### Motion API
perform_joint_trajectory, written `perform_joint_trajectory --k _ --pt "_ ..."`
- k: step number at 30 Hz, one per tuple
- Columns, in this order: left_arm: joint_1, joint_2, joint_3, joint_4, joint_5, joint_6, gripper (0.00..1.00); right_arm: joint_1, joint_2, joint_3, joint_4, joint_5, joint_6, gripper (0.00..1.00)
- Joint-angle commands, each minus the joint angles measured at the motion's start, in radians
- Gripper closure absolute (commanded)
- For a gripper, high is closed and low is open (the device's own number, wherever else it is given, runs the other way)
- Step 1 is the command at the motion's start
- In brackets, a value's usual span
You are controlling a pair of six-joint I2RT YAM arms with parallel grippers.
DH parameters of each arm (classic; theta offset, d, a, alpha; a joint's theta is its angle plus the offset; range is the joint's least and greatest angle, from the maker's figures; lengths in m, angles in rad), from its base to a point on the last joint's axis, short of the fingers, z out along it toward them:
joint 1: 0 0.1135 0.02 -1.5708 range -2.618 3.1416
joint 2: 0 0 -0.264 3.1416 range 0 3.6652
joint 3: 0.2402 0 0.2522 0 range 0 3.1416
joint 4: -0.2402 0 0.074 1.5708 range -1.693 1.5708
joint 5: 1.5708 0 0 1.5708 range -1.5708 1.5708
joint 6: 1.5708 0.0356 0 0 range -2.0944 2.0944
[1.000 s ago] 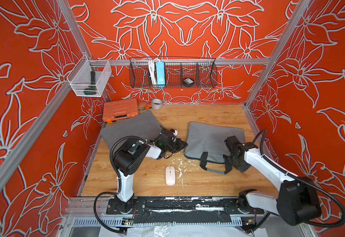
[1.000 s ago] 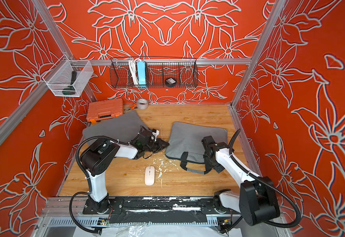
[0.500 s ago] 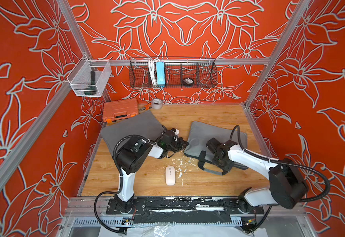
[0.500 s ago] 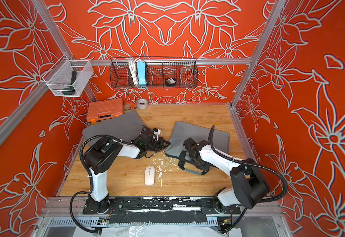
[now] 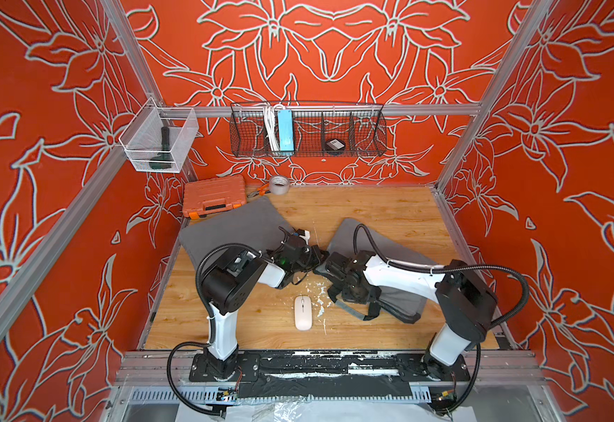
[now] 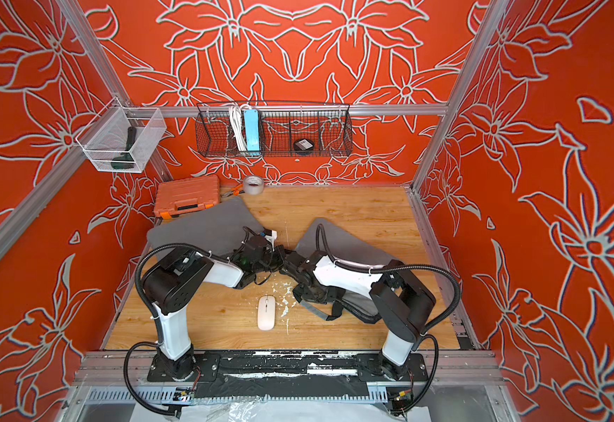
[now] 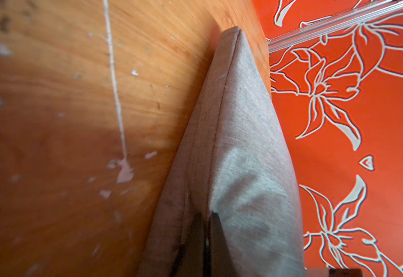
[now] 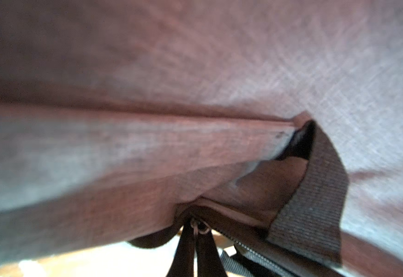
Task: Put the mouse into the laptop bag
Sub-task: Unzip the zipper on the zippered laptop bag.
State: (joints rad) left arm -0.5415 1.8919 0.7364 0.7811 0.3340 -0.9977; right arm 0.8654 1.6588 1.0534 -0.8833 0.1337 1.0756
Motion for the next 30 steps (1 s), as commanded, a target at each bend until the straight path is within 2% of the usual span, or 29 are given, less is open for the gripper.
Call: perform_joint_trajectory --k 1,5,9,12,15,20,22,26,30 --pt "-0.043 -0.074 -0.059 0.056 0.061 -0.046 1.00 -0.043 -0.113 -0.025 0.189 0.098 -0.001 1.00" --pt "-0.035 -0.189 -0.149 0.062 -0.018 -0.064 1.00 -0.166 -0.159 -0.101 0.147 0.068 0.009 1.00" --pt "-0.052 -0.349 -0.261 0.019 -0.160 -0.084 1.00 -0.326 -0.193 -0.151 0.131 0.077 -0.027 1.00" --pt "-0.073 -0.435 -0.321 0.002 -0.251 -0.105 0.65 -0.421 -0.222 -0.150 0.111 0.108 -0.069 1.00" --pt "-0.074 -0.425 -0.279 -0.018 -0.217 -0.076 0.41 -0.484 -0.249 -0.155 0.097 0.114 -0.093 1.00" --pt "-0.074 -0.296 -0.202 0.003 -0.099 -0.088 0.26 -0.532 -0.250 -0.186 0.122 0.079 -0.118 1.00" --pt "-0.074 -0.257 -0.202 0.027 -0.090 -0.102 0.20 -0.539 -0.235 -0.192 0.130 0.076 -0.123 1.00" --pt "-0.074 -0.221 -0.176 0.007 -0.076 -0.101 0.16 -0.542 -0.222 -0.190 0.127 0.090 -0.135 1.00" --pt "-0.074 -0.209 -0.137 -0.150 -0.135 -0.103 0.09 -0.543 -0.217 -0.188 0.131 0.095 -0.149 1.00"
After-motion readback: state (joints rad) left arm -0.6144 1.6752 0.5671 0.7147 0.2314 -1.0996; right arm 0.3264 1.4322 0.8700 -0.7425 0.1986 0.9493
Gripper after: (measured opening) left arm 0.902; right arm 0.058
